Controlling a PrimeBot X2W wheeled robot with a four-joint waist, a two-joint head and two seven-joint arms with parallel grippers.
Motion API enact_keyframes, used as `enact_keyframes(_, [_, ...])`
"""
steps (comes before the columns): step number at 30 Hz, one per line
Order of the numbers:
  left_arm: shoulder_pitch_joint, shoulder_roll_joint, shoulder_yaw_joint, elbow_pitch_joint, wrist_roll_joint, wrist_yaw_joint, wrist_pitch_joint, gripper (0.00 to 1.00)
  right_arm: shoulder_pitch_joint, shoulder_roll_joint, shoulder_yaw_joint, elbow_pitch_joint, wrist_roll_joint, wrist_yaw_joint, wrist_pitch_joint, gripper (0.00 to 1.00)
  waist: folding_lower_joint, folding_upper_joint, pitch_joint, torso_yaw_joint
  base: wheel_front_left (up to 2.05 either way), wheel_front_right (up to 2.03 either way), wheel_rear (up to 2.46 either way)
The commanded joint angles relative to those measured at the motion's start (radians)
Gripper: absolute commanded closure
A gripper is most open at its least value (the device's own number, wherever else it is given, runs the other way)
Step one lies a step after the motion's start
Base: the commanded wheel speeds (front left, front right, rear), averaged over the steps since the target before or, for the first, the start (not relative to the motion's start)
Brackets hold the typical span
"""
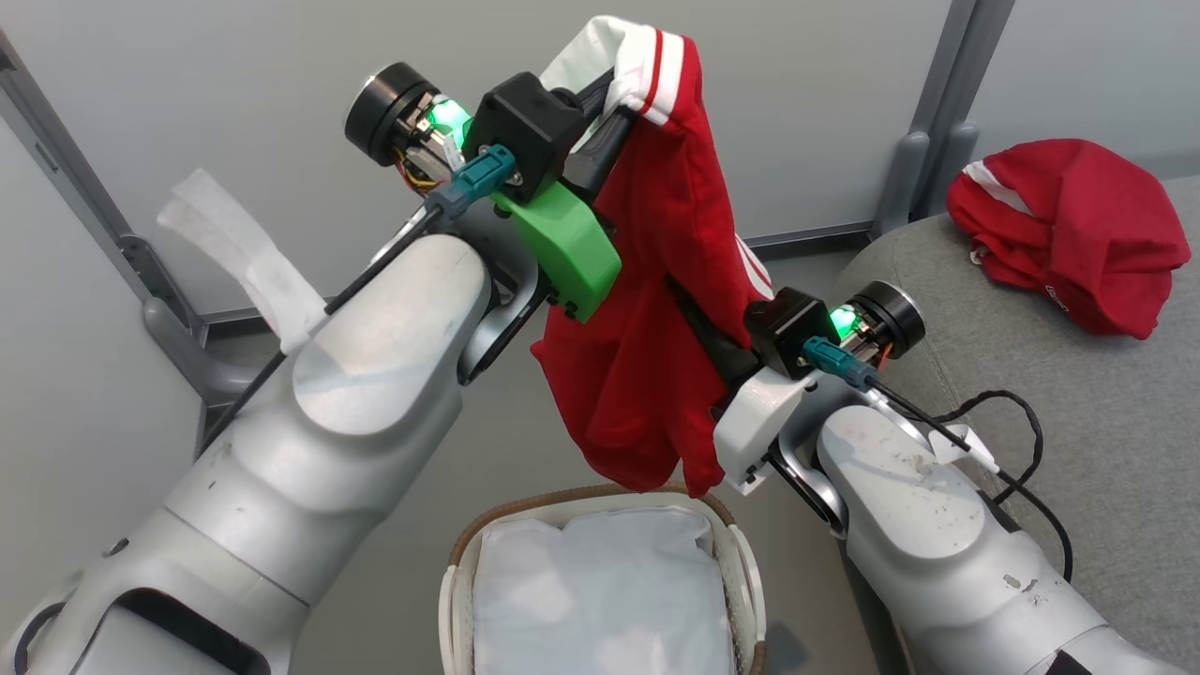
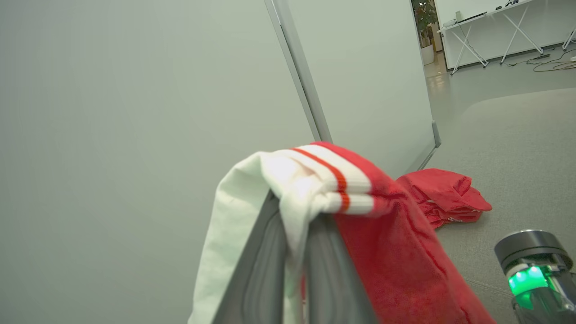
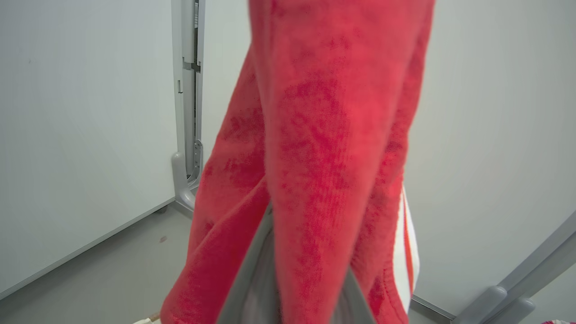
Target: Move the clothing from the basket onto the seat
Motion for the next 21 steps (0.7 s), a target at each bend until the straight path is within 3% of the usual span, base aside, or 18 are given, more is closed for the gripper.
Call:
enact_keyframes(1, [0.024,0.005,0.002,0.007,-0.01,0.001,-0.007,1.0,0.012,-0.004,-0.006,-0.006,0.007,-0.001,0.0,1.0,0.0001,0.0,-0.001,-0.003,0.0,0.0,0.0])
enact_keyframes(3, [0.039,0.01,0.003,0.014,-0.02,0.003,-0.012,1.0,0.017,-0.003,-0.018,-0.014,0.015,-0.001,0.0,1.0,0.0001,0.0,-0.002,-0.007,0.0,0.0,0.0])
enact_keyframes(4, [0.05,0.013,0.003,0.02,-0.024,0.003,-0.015,0.93,0.02,-0.003,-0.026,-0.017,0.017,-0.001,0.0,1.0,0.0001,0.0,-0.002,-0.009,0.0,0.0,0.0])
enact_keyframes(7, [0.083,0.018,0.004,0.037,-0.042,0.002,-0.021,0.09,0.029,-0.004,-0.061,-0.018,0.013,-0.001,0.0,1.0,0.0001,0.0,-0.002,-0.013,0.0,0.0,0.0])
enact_keyframes(8, [0.093,0.02,0.006,0.043,-0.049,0.002,-0.024,0.0,0.033,-0.004,-0.076,-0.015,0.01,-0.001,0.0,1.0,0.0001,0.0,-0.002,-0.014,0.0,0.0,0.0])
enact_keyframes(21, [0.302,0.048,0.039,0.114,-0.118,0.008,-0.083,0.0,0.076,-0.003,-0.304,-0.037,-0.082,-0.001,0.0,1.0,0.0001,0.0,0.001,-0.032,0.0,0.0,0.0])
